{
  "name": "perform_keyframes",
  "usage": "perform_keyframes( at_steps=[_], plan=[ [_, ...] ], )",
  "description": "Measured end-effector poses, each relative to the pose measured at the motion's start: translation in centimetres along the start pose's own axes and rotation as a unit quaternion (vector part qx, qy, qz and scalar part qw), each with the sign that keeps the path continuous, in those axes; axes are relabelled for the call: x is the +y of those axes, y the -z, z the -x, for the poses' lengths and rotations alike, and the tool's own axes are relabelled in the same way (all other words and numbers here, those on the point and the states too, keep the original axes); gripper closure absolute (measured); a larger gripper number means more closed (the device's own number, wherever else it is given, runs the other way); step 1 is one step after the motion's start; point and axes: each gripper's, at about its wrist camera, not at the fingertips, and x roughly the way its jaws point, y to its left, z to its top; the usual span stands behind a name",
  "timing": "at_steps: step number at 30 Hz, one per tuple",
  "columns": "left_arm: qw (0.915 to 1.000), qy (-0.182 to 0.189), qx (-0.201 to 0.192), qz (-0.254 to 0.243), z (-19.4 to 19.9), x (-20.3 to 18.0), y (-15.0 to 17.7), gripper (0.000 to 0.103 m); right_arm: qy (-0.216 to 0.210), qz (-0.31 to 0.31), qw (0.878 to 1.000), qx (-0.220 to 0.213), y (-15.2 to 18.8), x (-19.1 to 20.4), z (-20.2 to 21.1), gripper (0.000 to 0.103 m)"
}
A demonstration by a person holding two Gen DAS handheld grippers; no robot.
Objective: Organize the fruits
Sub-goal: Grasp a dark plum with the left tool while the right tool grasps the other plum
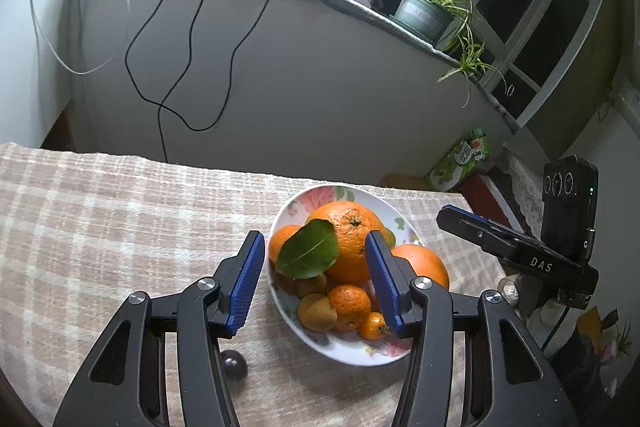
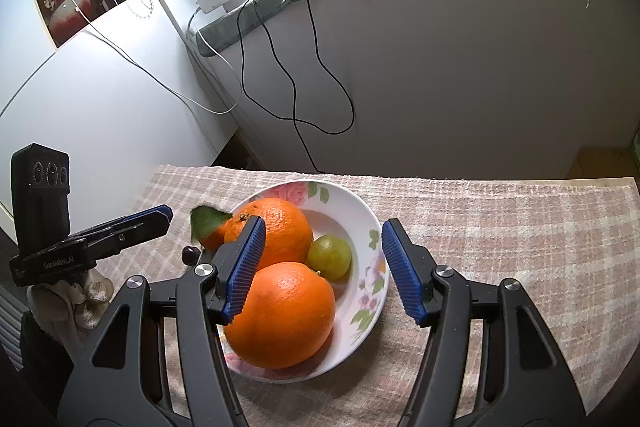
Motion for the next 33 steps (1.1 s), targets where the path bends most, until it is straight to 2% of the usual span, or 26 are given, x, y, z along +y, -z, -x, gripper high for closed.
perform_keyframes(
  at_steps=[10,19,27,31,33],
  plan=[
    [0.9996,-0.011,-0.016,0.02,2.5,2.2,0.8,0.052,-0.005,0.001,1.0,-0.009,0.5,1.2,1.5,0.04],
    [0.9989,-0.028,-0.019,0.031,4.5,4.6,2.7,0.052,-0.009,0.029,0.999,-0.016,1.9,3.8,2.8,0.04],
    [0.9989,-0.034,-0.016,0.029,4.7,5.4,3.1,0.054,-0.028,0.074,0.997,-0.019,4.2,8.1,3.2,0.04],
    [0.9992,-0.036,-0.008,0.014,4.3,5.3,3.2,0.062,-0.042,0.105,0.994,-0.013,5.8,10.9,3.0,0.04],
    [0.9993,-0.038,-0.001,0.002,3.9,5.1,3.3,0.065,-0.047,0.124,0.991,-0.004,6.6,12.6,2.4,0.047]
  ],
)
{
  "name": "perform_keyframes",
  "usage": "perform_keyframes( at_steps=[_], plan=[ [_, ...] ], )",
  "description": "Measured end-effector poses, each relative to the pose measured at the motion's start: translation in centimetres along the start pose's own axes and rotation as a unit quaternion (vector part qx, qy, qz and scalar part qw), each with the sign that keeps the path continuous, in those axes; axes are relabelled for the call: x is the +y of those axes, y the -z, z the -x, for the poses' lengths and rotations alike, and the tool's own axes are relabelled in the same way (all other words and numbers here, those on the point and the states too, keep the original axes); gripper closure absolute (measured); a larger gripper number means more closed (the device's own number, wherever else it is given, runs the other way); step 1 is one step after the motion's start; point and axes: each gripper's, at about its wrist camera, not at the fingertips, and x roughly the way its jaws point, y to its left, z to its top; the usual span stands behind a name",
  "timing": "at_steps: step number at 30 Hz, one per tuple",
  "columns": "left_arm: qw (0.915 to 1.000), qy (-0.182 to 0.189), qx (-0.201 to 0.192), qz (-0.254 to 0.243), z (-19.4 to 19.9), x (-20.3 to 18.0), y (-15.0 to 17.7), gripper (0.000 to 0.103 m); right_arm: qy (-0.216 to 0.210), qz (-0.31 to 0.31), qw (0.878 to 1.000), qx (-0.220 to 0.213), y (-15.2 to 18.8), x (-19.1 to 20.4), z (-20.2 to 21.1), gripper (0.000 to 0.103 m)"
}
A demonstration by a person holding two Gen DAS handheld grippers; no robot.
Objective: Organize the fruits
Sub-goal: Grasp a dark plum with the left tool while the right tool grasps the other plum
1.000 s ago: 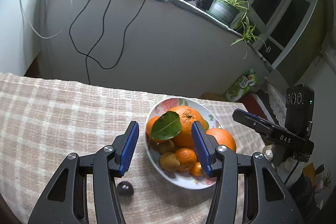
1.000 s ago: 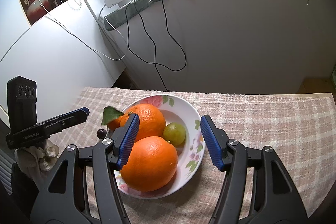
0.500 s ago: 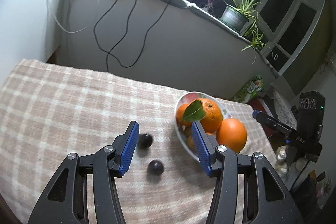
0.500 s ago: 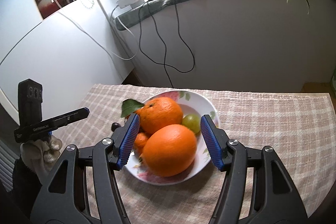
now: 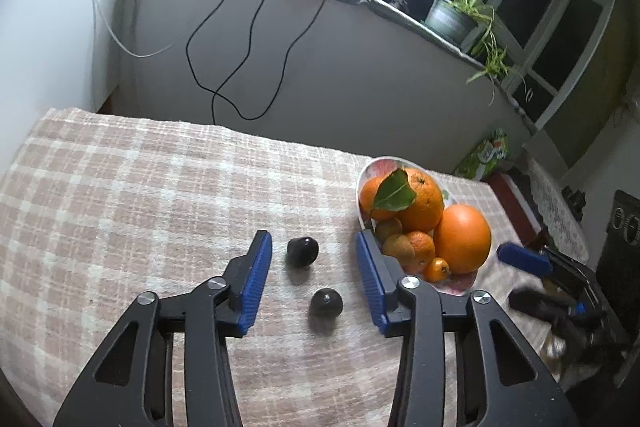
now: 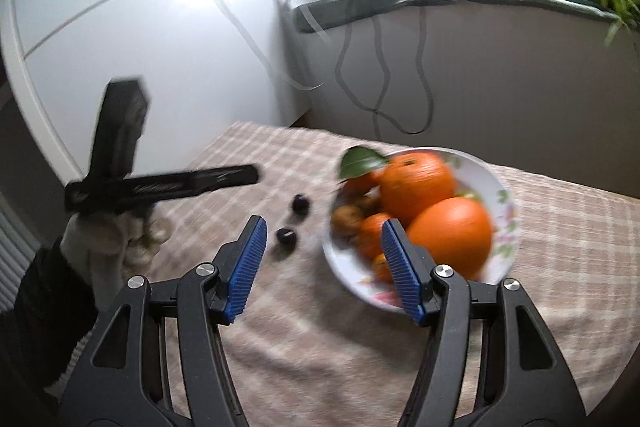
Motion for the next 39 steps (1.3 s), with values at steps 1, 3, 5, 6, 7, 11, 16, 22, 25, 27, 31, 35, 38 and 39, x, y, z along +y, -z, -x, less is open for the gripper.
perform_keyframes(
  at_steps=[1,3,5,6,7,11,16,22,25,27,31,35,38,39],
  plan=[
    [1.0,-0.002,0.003,-0.005,-0.2,-0.1,0.0,0.065,-0.001,0.008,1.0,0.006,0.2,0.7,-0.4,0.049],
    [0.9998,-0.007,0.012,-0.017,-0.8,-0.2,0.1,0.067,0.0,0.026,0.999,0.024,0.7,2.2,-1.8,0.055],
    [0.9992,-0.016,0.021,-0.031,-1.3,-0.4,0.2,0.068,0.003,0.042,0.998,0.037,1.1,3.3,-2.9,0.06],
    [0.9984,-0.024,0.027,-0.042,-1.6,-0.5,0.2,0.069,0.006,0.051,0.998,0.046,1.4,4.0,-3.7,0.062],
    [0.9977,-0.031,0.031,-0.051,-1.9,-0.6,0.3,0.069,0.009,0.057,0.997,0.052,1.6,4.3,-4.2,0.063],
    [0.9952,-0.044,0.048,-0.074,-2.8,-0.7,0.2,0.07,0.011,0.063,0.996,0.069,2.1,5.2,-6.2,0.067],
    [0.9943,-0.043,0.06,-0.078,-3.7,-0.6,0.1,0.072,0.012,0.064,0.994,0.082,1.9,5.5,-8.2,0.069],
    [0.993,-0.04,0.072,-0.085,-4.8,-1.2,0.1,0.072,0.027,0.065,0.993,0.098,1.6,5.6,-10.4,0.069],
    [0.9926,-0.042,0.076,-0.086,-5.4,-1.3,-0.1,0.072,0.032,0.067,0.992,0.104,1.5,5.7,-11.2,0.069],
    [0.9927,-0.04,0.077,-0.084,-5.6,-1.4,-0.2,0.074,0.036,0.067,0.991,0.106,1.3,5.8,-11.8,0.069],
    [0.9928,-0.038,0.08,-0.08,-5.9,-1.3,-0.3,0.076,0.038,0.063,0.991,0.11,1.2,5.7,-12.6,0.069],
    [0.9934,-0.035,0.085,-0.069,-6.3,-0.6,-0.3,0.078,0.041,0.066,0.99,0.116,1.0,6.0,-13.7,0.069],
    [0.9942,-0.027,0.086,-0.058,-6.3,0.0,-0.4,0.08,0.044,0.067,0.99,0.12,0.8,6.1,-14.5,0.073],
    [0.9943,-0.027,0.086,-0.058,-6.3,0.0,-0.4,0.08,0.046,0.067,0.989,0.122,0.6,6.1,-14.9,0.075]
  ],
)
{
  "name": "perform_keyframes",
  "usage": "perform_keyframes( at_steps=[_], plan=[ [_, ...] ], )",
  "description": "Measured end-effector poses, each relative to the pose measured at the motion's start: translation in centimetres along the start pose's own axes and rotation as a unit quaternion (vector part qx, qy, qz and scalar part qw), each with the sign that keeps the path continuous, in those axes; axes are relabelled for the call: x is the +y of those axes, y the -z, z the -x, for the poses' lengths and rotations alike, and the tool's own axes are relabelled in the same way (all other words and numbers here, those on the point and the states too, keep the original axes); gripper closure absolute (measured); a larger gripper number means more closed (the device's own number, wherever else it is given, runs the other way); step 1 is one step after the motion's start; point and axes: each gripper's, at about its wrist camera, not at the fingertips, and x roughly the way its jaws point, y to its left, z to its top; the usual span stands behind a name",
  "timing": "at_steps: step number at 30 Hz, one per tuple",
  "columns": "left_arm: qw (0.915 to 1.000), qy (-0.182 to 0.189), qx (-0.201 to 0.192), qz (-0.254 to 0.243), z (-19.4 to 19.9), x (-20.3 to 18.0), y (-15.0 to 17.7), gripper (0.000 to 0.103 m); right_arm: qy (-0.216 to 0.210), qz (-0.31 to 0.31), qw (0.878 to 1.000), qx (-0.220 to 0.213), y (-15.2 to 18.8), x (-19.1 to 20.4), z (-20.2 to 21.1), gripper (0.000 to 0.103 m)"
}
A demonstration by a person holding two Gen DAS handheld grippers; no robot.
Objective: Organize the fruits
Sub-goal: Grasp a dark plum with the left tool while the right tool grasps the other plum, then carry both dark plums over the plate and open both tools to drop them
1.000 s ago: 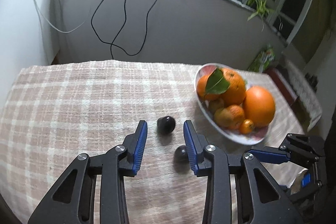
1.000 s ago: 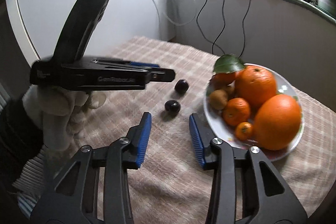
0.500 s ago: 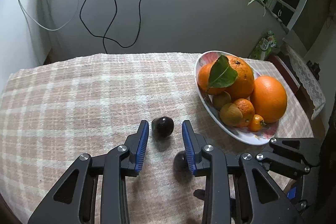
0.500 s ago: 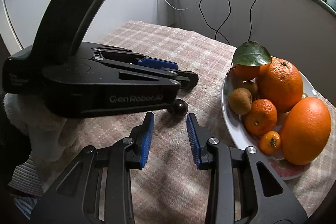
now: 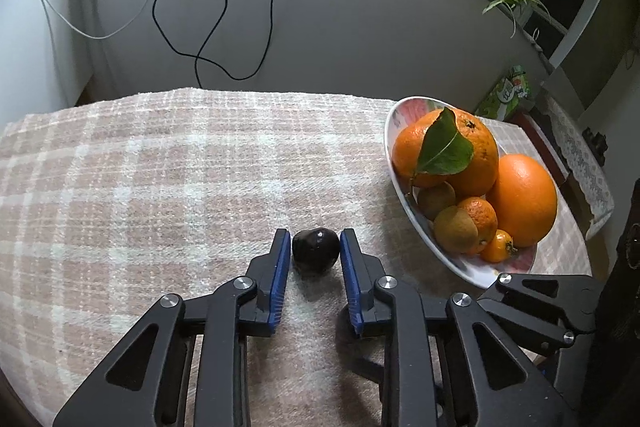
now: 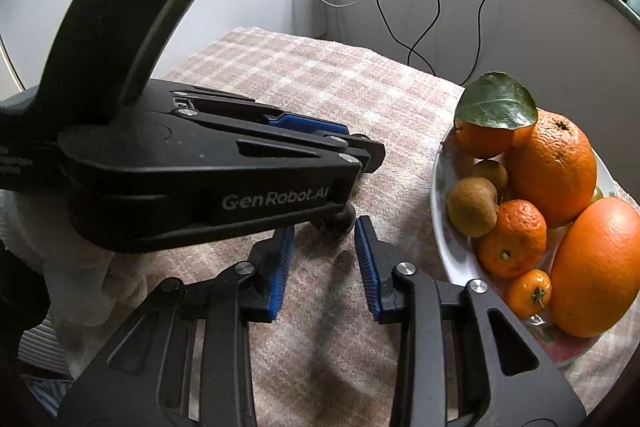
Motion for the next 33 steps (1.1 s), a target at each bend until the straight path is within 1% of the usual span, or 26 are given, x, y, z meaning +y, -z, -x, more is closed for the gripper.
perform_keyframes(
  at_steps=[4,6,11,13,20,25,29,33],
  plan=[
    [1.0,-0.002,-0.001,-0.002,0.1,0.0,0.0,0.081,0.002,-0.001,1.0,0.001,-0.5,-0.1,-0.5,0.077],
    [1.0,-0.002,-0.001,-0.001,-0.1,-0.4,-0.1,0.081,0.003,-0.001,1.0,0.002,-0.6,-0.2,-0.7,0.082],
    [1.0,-0.005,-0.004,0.002,0.1,-0.3,0.0,0.081,0.003,-0.004,1.0,0.002,-0.4,-0.4,-0.5,0.084],
    [0.9999,-0.006,-0.007,0.004,0.4,0.0,0.1,0.081,0.003,-0.005,1.0,0.0,-0.2,-0.4,-0.1,0.088],
    [0.9997,-0.011,-0.019,0.013,1.4,0.7,0.1,0.081,-0.005,-0.008,1.0,-0.011,0.3,-0.4,1.0,0.088],
    [0.9994,-0.013,-0.027,0.019,2.5,1.0,0.3,0.081,-0.014,-0.013,1.0,-0.02,1.0,-0.5,2.8,0.088],
    [0.9989,-0.011,-0.042,0.017,3.6,0.6,-0.1,0.081,-0.023,-0.02,0.999,-0.036,1.4,-1.1,4.9,0.088],
    [0.9982,-0.005,-0.058,0.012,4.8,-0.1,-0.4,0.081,-0.023,-0.026,0.998,-0.054,1.5,-2.0,6.9,0.088]
  ],
)
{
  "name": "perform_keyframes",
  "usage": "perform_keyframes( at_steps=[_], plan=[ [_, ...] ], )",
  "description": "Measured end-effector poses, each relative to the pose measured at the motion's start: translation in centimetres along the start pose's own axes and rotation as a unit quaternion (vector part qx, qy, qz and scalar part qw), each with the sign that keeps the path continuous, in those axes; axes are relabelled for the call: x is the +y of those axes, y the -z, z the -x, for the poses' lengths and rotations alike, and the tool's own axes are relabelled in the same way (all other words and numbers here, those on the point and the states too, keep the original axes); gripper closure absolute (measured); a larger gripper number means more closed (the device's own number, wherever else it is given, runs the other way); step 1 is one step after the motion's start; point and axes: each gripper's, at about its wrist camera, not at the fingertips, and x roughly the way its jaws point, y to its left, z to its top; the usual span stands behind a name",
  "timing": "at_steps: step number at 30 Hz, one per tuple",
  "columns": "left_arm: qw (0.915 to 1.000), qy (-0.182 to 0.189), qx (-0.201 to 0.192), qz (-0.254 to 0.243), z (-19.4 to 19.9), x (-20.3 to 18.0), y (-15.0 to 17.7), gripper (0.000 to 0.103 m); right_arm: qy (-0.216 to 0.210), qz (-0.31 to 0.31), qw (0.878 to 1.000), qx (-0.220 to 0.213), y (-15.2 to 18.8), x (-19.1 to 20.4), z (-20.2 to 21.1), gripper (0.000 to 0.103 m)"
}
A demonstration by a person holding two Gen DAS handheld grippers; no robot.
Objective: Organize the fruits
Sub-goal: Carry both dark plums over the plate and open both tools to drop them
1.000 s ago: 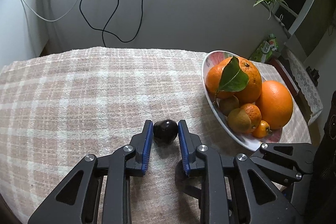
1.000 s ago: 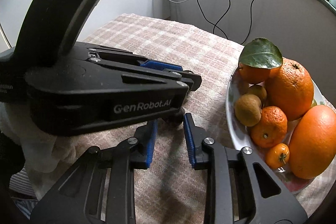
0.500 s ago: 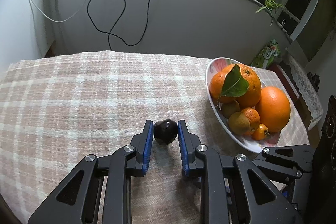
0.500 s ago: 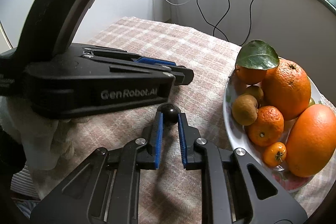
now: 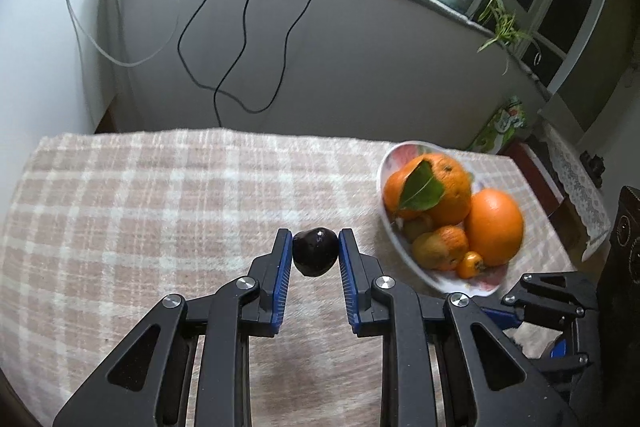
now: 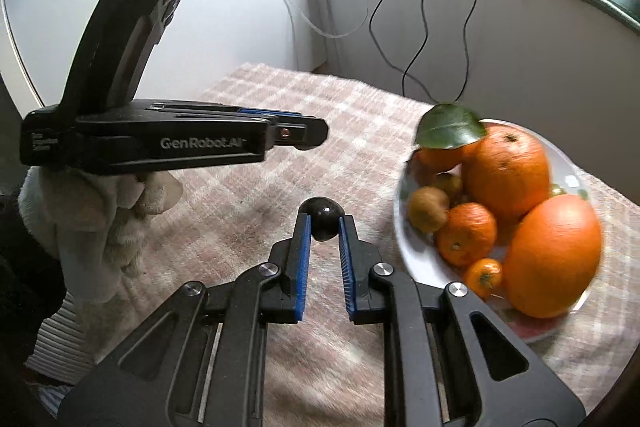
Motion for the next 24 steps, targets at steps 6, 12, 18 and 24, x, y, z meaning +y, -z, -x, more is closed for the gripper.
perform_keyframes(
  at_steps=[6,12,18,24],
  plan=[
    [0.9996,0.013,-0.015,-0.019,0.5,-2.6,-1.4,0.081,0.009,-0.016,0.999,-0.032,-0.2,-2.6,3.4,0.088],
    [0.9984,0.028,-0.017,-0.046,-0.4,-5.9,-2.7,0.081,0.03,-0.043,0.997,-0.06,-0.4,-7.0,6.5,0.088],
    [0.997,0.042,-0.01,-0.064,-2.1,-8.9,-3.4,0.081,0.055,-0.071,0.993,-0.072,-0.8,-11.6,8.3,0.088],
    [0.9954,0.055,-0.001,-0.079,-3.9,-11.6,-4.6,0.081,0.064,-0.092,0.992,-0.064,-0.7,-15.0,7.7,0.088]
  ],
)
